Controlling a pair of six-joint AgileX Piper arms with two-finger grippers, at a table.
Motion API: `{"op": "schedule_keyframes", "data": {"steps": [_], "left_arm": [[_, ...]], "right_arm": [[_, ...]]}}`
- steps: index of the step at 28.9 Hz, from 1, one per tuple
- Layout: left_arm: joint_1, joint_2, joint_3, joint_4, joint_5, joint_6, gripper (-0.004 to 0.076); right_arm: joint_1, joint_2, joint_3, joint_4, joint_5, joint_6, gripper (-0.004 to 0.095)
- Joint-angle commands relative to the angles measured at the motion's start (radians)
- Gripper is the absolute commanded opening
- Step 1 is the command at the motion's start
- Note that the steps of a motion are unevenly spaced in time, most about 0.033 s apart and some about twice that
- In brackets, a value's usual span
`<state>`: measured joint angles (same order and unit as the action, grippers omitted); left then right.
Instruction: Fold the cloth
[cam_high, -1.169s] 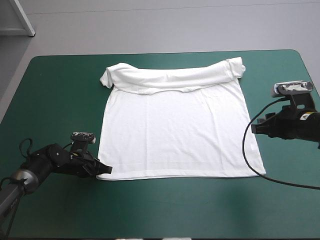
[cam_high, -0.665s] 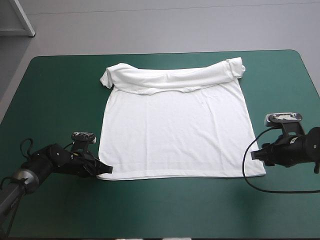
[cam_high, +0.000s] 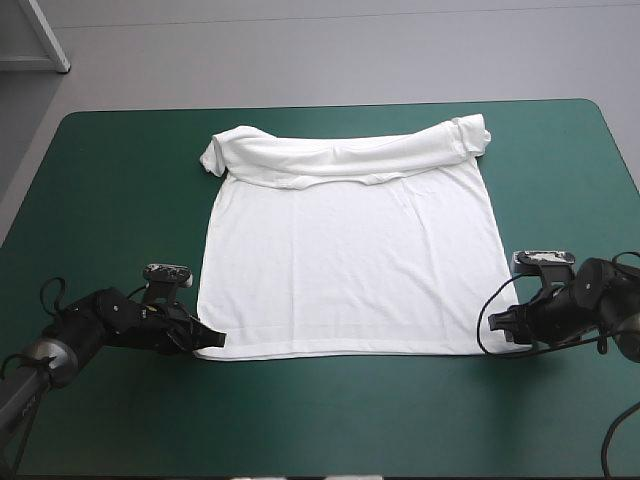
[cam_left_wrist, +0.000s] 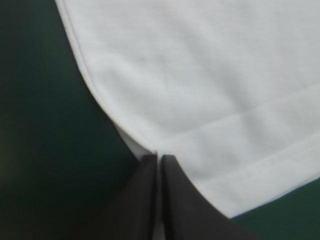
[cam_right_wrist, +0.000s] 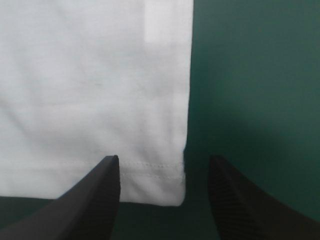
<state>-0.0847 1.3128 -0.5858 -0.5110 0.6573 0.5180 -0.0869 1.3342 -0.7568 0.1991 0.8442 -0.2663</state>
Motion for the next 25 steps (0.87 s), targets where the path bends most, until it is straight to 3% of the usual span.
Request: {"op": "schedule_keyframes", "data": {"steps": [1, 8, 15, 20, 25], "left_arm": [[-0.01, 0.015, 0.012, 0.007, 0.007, -0.002, 0.0019], [-0.01, 0.015, 0.012, 0.007, -0.025, -0.002, 0.0019], [-0.01, 0.015, 0.022, -0.005, -0.053, -0.002, 0.0019], [-0.01, -0.063, 0.022, -0.122, -0.098, 0.075, 0.0019], [-0.01, -0.2, -0.055, -0.146, -0.116, 0.08, 0.0019]], "right_arm": [[-0.007, 0.017, -0.02, 0.013, -0.015, -0.011, 0.0489], [-0.005, 0.055, -0.02, 0.119, 0.052, -0.104, 0.0255], [0.013, 0.053, -0.02, 0.127, 0.035, -0.121, -0.0015], [0.013, -0.003, -0.042, 0.186, -0.014, -0.159, -0.0012], [0.013, -0.144, -0.165, 0.337, -0.048, -0.27, -0.0013]]}}
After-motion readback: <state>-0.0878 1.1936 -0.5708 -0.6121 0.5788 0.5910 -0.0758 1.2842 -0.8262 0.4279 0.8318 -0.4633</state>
